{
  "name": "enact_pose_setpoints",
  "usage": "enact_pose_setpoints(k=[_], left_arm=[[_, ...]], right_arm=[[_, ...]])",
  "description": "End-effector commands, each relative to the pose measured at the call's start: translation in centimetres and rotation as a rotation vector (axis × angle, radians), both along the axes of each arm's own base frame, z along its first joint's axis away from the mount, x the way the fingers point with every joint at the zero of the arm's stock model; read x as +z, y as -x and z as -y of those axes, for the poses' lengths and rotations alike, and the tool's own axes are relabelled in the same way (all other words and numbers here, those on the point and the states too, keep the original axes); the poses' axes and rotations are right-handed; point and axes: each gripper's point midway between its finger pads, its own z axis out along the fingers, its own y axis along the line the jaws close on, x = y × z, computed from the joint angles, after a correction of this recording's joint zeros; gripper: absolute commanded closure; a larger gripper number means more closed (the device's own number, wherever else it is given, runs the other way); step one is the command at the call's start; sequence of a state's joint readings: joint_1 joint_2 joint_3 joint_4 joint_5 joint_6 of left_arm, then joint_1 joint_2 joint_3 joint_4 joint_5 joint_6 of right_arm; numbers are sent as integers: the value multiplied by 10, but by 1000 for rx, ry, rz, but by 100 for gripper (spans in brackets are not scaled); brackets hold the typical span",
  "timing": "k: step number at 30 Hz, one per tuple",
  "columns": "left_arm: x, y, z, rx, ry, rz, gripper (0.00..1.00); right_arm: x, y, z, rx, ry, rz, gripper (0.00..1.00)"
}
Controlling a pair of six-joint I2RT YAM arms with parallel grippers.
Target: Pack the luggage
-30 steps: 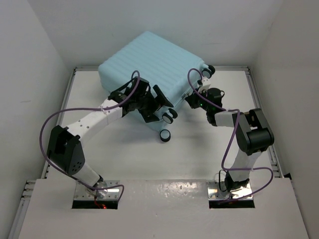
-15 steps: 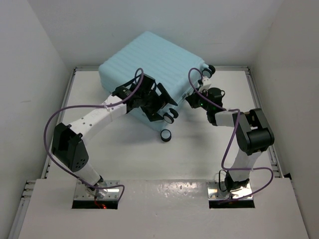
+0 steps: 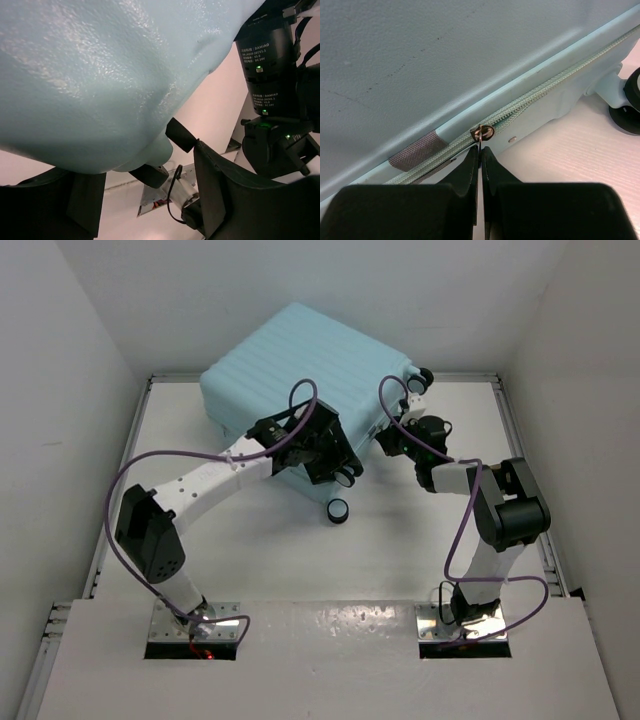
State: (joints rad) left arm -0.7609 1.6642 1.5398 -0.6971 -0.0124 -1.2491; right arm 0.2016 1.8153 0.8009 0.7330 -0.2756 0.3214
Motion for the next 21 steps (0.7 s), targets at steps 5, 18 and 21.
enact_pose_setpoints(k=[5, 18, 21], left_arm=[[-56, -32, -79, 22, -235, 115, 62], [103, 32, -98, -945, -286, 1026, 5], [141, 35, -88, -986, -284, 1157, 5]], right_arm=[[64, -1, -16, 101, -75, 185, 100], [64, -9, -9, 96, -83, 180, 100], [64, -9, -10, 98, -86, 179, 100]])
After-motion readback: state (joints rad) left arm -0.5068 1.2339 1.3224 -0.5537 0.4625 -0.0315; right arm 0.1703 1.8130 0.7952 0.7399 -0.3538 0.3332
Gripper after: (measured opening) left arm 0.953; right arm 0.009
